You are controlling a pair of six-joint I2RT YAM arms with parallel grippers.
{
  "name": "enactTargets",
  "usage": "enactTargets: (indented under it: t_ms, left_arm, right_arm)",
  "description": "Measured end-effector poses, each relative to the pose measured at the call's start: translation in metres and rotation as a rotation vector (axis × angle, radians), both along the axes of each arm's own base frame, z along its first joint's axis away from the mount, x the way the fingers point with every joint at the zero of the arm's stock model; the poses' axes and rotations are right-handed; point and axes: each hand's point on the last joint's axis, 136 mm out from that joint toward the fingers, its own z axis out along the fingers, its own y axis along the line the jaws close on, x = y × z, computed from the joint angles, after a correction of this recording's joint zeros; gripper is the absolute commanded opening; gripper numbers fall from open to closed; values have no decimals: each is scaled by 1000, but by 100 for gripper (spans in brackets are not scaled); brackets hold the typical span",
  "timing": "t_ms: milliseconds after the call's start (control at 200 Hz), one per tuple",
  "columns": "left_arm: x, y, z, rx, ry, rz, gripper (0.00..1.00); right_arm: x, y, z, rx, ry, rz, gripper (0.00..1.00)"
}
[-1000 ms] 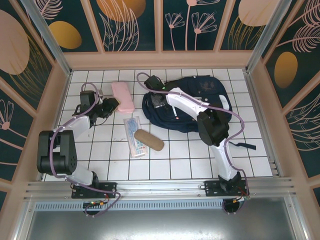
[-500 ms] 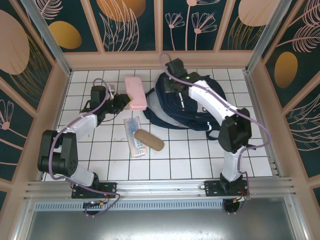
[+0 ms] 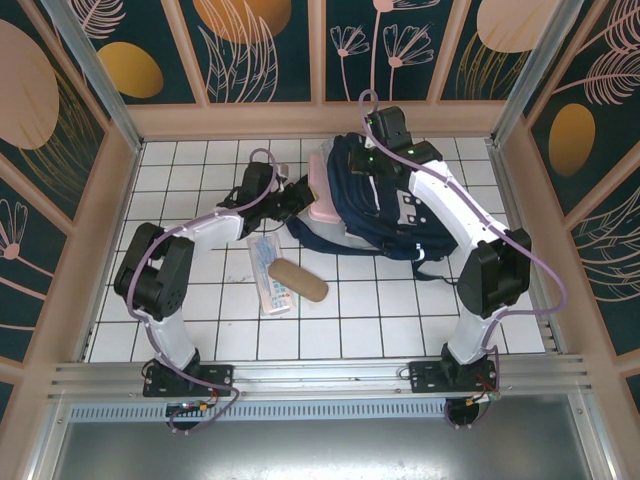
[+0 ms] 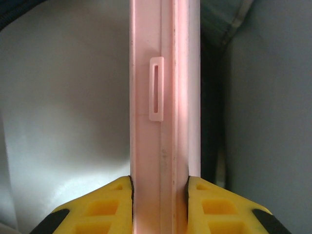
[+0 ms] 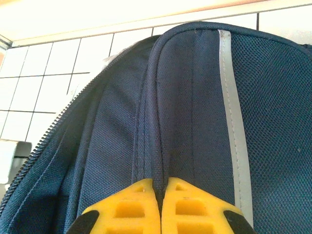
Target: Pack books, pencil case, and school supplies into a backpack
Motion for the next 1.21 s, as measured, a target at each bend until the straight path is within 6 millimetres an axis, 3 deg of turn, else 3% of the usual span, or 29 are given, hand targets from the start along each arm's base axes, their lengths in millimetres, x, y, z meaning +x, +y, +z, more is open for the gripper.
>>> enactTargets:
  t_ms: [285,665,765,871,1206]
  left_arm:
    - [11,3,-41,147,20,-9,19]
    - [-9,-51,-48,95,23,-89,19]
    - [-17,-62,-49,88,38,-100,30]
    - [-22,-66,-51,102,41,-114,55]
    - [-24,-65,-46,206,31,-125,88]
  right_arm:
    - [-6,-2,5,20,-15,0,0]
    - [-7,-1,2,33,-3,-5,0]
    - [-7,-2,0,31,2,-7,0]
    - [-7,-2,-1,29,4,-7,0]
    - [-8,-2,-8,29,12,-3,0]
